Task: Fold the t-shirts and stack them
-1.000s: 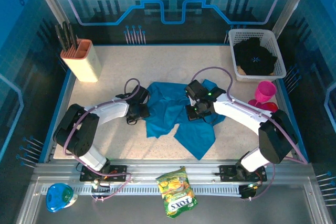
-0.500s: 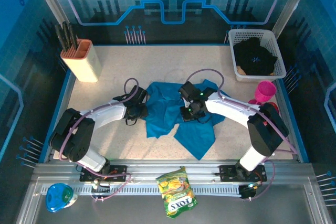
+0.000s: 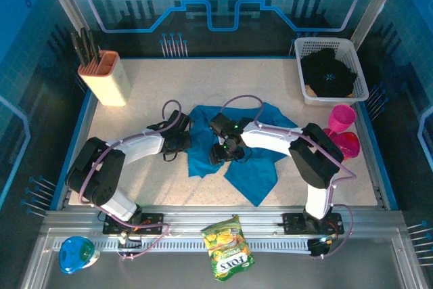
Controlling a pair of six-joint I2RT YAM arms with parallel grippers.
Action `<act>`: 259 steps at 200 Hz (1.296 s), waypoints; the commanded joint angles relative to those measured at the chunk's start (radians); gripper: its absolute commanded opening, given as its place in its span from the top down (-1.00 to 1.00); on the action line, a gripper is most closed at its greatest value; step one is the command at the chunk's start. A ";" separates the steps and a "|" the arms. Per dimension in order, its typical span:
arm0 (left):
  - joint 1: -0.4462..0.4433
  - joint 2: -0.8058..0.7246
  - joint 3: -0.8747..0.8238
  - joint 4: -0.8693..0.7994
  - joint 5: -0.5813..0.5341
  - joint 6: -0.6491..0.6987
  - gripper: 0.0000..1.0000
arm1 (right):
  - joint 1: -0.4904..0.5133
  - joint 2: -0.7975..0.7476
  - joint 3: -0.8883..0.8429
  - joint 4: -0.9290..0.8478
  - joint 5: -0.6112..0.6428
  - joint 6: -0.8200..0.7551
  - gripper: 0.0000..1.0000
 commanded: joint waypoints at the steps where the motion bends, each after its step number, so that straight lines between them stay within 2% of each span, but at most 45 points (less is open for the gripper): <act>1: 0.007 -0.106 0.026 -0.083 -0.024 0.026 1.00 | 0.018 0.050 0.061 -0.033 0.064 0.027 -0.14; 25: 0.007 -0.198 0.069 -0.203 -0.046 0.056 1.00 | 0.011 0.088 0.078 -0.074 0.137 0.023 0.66; 43: 0.008 -0.246 0.127 -0.316 -0.085 0.086 1.00 | 0.003 0.079 0.067 -0.099 0.176 0.019 1.00; 85: 0.040 -0.235 0.263 -0.479 -0.091 0.162 1.00 | -0.015 0.013 0.031 -0.179 0.316 0.002 1.00; 130: 0.060 -0.032 0.461 -0.634 -0.125 0.280 1.00 | -0.036 0.002 0.055 -0.278 0.481 -0.030 1.00; 174: 0.060 0.181 0.599 -0.618 -0.178 0.324 1.00 | -0.043 0.047 0.100 -0.323 0.554 -0.042 1.00; 179: 0.059 0.202 0.613 -0.609 -0.185 0.321 0.84 | -0.043 0.052 0.105 -0.325 0.560 -0.044 1.00; 193: 0.059 0.237 0.639 -0.565 -0.191 0.314 0.13 | -0.044 0.064 0.120 -0.332 0.573 -0.047 1.00; 219: 0.051 0.218 0.636 -0.518 -0.167 0.262 -0.57 | -0.055 0.073 0.152 -0.352 0.622 -0.056 1.00; 235: 0.030 0.156 0.595 -0.521 -0.154 0.224 -0.71 | -0.071 0.071 0.168 -0.355 0.640 -0.071 1.00; 259: -0.019 0.037 0.471 -0.541 -0.091 0.142 -0.67 | -0.100 0.061 0.182 -0.339 0.632 -0.098 1.00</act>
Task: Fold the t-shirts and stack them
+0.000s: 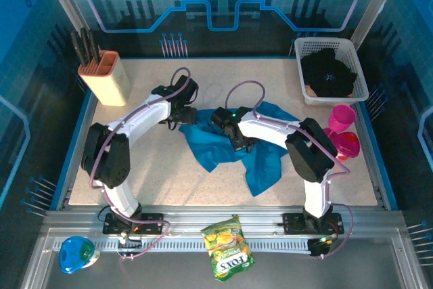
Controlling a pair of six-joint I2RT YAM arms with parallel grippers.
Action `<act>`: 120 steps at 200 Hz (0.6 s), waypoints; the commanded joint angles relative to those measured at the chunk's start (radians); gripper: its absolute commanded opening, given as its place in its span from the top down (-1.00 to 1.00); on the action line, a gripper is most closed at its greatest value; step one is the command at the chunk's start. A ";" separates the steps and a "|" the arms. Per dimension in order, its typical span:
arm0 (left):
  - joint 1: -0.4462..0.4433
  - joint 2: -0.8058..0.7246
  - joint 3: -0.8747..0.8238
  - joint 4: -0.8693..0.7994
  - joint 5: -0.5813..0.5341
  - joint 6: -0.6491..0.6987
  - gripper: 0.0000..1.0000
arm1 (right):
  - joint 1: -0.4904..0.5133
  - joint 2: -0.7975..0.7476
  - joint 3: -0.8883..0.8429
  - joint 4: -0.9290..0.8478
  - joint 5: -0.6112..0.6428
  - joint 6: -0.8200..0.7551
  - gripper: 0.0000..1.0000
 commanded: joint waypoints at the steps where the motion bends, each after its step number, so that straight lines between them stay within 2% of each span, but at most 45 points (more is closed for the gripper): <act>1: -0.047 -0.143 -0.097 -0.029 0.059 -0.095 -0.67 | -0.040 0.001 0.035 -0.022 0.044 -0.029 1.00; 26: -0.127 -0.261 -0.274 0.000 0.176 -0.214 -0.51 | -0.074 0.002 0.049 0.014 -0.002 -0.063 1.00; 53: -0.236 -0.329 -0.420 0.117 0.290 -0.371 -0.45 | -0.101 0.005 0.060 0.057 -0.098 -0.082 1.00; 68: -0.297 -0.330 -0.455 0.185 0.324 -0.449 -0.41 | -0.102 0.004 0.060 0.065 -0.132 -0.082 1.00; 97: -0.375 -0.250 -0.448 0.267 0.320 -0.538 -0.35 | -0.103 -0.012 0.042 0.076 -0.177 -0.079 1.00; 120: -0.403 -0.155 -0.418 0.270 0.306 -0.564 -0.30 | -0.102 -0.053 0.012 0.082 -0.194 -0.079 0.56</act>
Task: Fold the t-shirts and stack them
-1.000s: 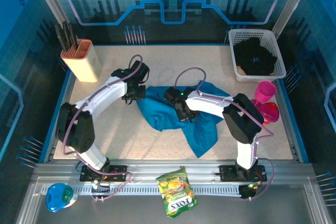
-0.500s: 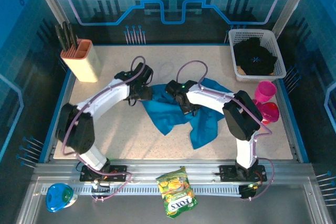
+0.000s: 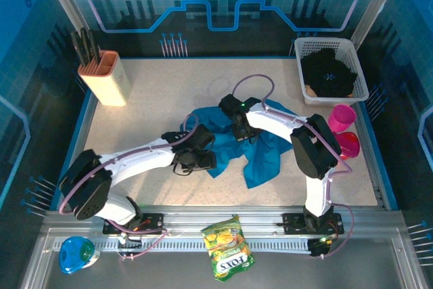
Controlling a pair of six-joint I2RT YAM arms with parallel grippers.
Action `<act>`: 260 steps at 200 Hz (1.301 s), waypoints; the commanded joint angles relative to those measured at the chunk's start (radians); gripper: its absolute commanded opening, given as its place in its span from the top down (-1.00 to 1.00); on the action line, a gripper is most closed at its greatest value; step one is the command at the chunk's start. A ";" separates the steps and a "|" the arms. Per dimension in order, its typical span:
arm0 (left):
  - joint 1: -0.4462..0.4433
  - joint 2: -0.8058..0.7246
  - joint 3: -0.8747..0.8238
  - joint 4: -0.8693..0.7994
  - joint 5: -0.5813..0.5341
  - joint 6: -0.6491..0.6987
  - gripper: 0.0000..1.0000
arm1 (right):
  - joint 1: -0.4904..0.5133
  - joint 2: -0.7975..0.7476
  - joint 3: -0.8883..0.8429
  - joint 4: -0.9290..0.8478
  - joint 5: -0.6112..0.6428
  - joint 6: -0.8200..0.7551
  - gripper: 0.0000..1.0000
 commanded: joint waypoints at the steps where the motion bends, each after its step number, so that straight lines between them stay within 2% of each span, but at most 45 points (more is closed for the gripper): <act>1: -0.025 0.088 0.032 0.055 0.021 -0.093 -0.30 | -0.003 -0.055 -0.023 0.010 -0.047 -0.007 0.54; 19: -0.032 0.151 0.051 0.054 0.026 -0.094 -0.27 | -0.003 -0.097 -0.046 0.009 -0.061 -0.009 0.30; 56: -0.033 0.234 0.081 0.017 -0.007 -0.085 -0.06 | -0.006 -0.228 -0.109 0.001 -0.103 -0.007 0.14; 67: -0.031 0.265 0.100 -0.005 -0.024 -0.071 0.12 | -0.007 -0.279 -0.138 0.005 -0.125 -0.003 0.02; 92: -0.024 0.314 0.133 -0.062 -0.090 -0.051 0.77 | -0.010 -0.397 -0.229 0.016 -0.174 0.017 -0.28; 104: -0.010 0.299 0.127 -0.085 -0.120 -0.048 1.00 | -0.013 -0.453 -0.279 0.017 -0.190 0.035 -0.36; 130: 0.061 0.186 0.088 -0.150 -0.183 -0.039 1.00 | -0.023 -0.570 -0.399 0.021 -0.220 0.083 -0.38; 150: 0.136 0.051 0.069 -0.244 -0.248 -0.011 1.00 | -0.026 -0.633 -0.484 0.043 -0.255 0.122 -0.32; 177: 0.262 -0.132 0.069 -0.347 -0.294 0.052 1.00 | -0.024 -0.648 -0.594 0.114 -0.334 0.184 -0.23; 201: 0.358 -0.256 0.064 -0.382 -0.291 0.098 1.00 | -0.015 -0.618 -0.677 0.209 -0.391 0.256 -0.13; 245: 0.429 -0.329 0.011 -0.430 -0.317 0.095 1.00 | 0.020 -0.549 -0.730 0.206 -0.311 0.342 -0.07; 260: 0.490 -0.370 -0.015 -0.470 -0.365 0.083 1.00 | 0.016 -0.531 -0.741 0.178 -0.276 0.345 0.05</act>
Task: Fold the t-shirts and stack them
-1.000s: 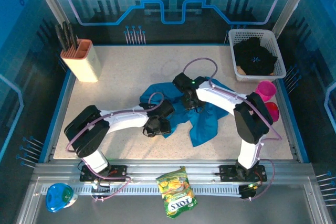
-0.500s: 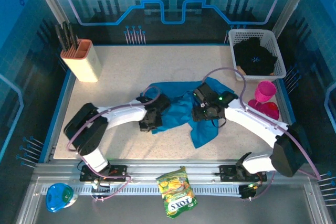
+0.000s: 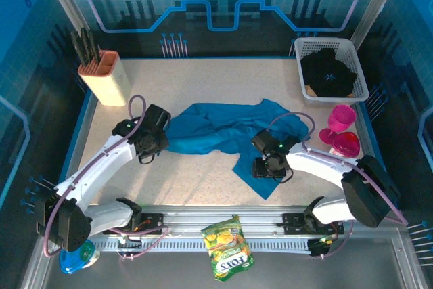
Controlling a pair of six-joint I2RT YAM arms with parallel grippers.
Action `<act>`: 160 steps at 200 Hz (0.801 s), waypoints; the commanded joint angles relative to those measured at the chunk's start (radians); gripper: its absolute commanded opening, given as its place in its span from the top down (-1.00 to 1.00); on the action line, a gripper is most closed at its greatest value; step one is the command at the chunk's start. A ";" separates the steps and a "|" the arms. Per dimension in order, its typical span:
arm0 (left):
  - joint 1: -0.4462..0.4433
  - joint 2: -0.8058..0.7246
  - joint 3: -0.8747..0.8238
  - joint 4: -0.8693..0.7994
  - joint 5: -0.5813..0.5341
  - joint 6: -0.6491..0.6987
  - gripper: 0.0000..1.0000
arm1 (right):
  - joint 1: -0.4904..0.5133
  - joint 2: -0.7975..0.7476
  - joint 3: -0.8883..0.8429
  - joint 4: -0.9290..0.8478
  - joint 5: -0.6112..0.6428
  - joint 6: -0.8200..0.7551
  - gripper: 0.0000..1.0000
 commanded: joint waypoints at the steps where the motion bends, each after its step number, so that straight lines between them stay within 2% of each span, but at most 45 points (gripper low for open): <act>1: 0.079 -0.061 -0.047 -0.115 -0.087 0.004 1.00 | 0.007 0.027 -0.021 -0.021 0.062 0.056 0.07; 24: 0.218 -0.147 -0.059 -0.116 -0.053 0.062 1.00 | -0.030 0.043 -0.036 -0.057 0.084 0.033 0.32; 44: 0.285 -0.177 -0.050 -0.105 -0.019 0.086 0.99 | -0.067 0.039 -0.047 -0.030 0.053 0.032 0.49; 68: 0.293 -0.170 -0.074 -0.073 0.041 0.069 1.00 | -0.118 0.050 -0.033 -0.016 0.027 0.024 0.66; 96: 0.293 -0.188 -0.212 0.059 0.217 0.007 1.00 | -0.175 0.049 0.010 -0.050 0.071 -0.016 0.75; 122: 0.292 -0.191 -0.337 0.139 0.259 -0.043 0.99 | -0.291 0.041 0.037 -0.073 0.096 -0.088 0.81; 139: 0.292 -0.188 -0.385 0.168 0.264 -0.061 0.83 | -0.352 0.034 0.044 -0.077 0.071 -0.119 0.84; 150: 0.292 -0.189 -0.400 0.173 0.262 -0.069 0.59 | -0.364 0.019 0.048 -0.089 0.064 -0.128 0.85; 160: 0.292 -0.197 -0.404 0.169 0.257 -0.073 0.30 | -0.366 -0.002 0.052 -0.105 0.056 -0.132 0.84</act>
